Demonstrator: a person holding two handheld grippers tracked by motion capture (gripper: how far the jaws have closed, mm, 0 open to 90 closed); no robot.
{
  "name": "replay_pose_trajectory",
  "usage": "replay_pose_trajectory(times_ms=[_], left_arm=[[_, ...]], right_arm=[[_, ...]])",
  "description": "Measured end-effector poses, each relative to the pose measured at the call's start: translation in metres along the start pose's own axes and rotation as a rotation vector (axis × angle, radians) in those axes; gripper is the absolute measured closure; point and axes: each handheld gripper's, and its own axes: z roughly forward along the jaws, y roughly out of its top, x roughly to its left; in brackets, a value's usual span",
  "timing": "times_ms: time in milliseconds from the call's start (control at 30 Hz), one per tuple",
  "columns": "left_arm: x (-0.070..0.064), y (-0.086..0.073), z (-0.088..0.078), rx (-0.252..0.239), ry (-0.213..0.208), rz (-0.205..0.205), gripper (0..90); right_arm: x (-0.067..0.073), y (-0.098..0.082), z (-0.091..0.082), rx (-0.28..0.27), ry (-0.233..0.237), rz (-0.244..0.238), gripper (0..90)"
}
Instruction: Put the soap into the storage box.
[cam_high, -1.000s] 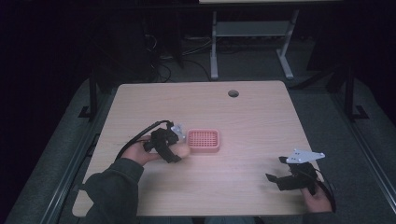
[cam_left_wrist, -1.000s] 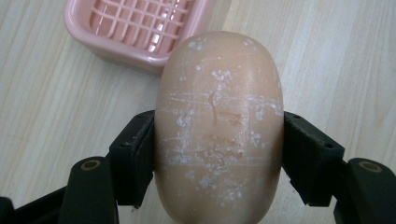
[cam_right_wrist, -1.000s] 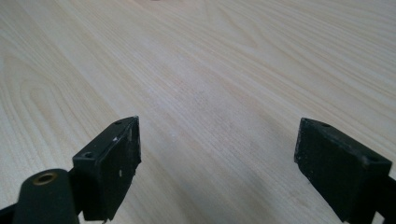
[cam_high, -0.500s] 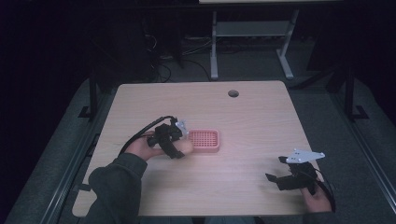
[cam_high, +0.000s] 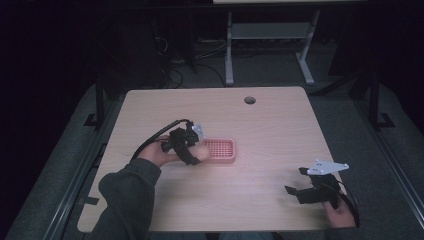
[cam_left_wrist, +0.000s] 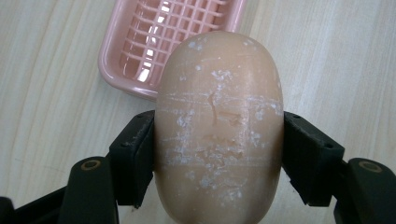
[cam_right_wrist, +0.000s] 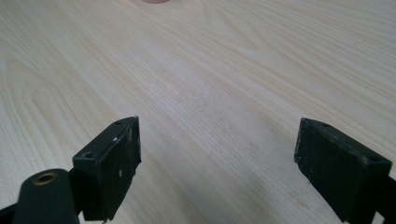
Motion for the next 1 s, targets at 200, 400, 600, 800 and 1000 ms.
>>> replay_pose_trajectory(times_ms=[200, 400, 600, 800, 1000], left_arm=[[0.003, 0.005, 0.003, 0.000, -0.005, 0.005, 32.7], [0.006, 0.014, 0.005, 0.000, -0.003, 0.013, 32.6], [0.010, 0.023, 0.005, -0.012, -0.006, 0.016, 32.6], [0.012, 0.033, 0.008, -0.016, -0.007, 0.021, 32.6], [0.016, 0.040, 0.013, -0.026, -0.019, 0.026, 32.6]], right_arm=[[0.000, 0.000, -0.001, -0.004, 0.002, 0.005, 14.1], [0.000, 0.000, -0.001, -0.004, 0.003, 0.009, 14.1], [-0.001, -0.001, -0.001, -0.007, 0.003, 0.015, 14.1], [-0.001, -0.001, -0.001, -0.009, 0.003, 0.018, 14.1], [-0.002, -0.002, -0.002, -0.009, 0.000, 0.021, 14.1]])
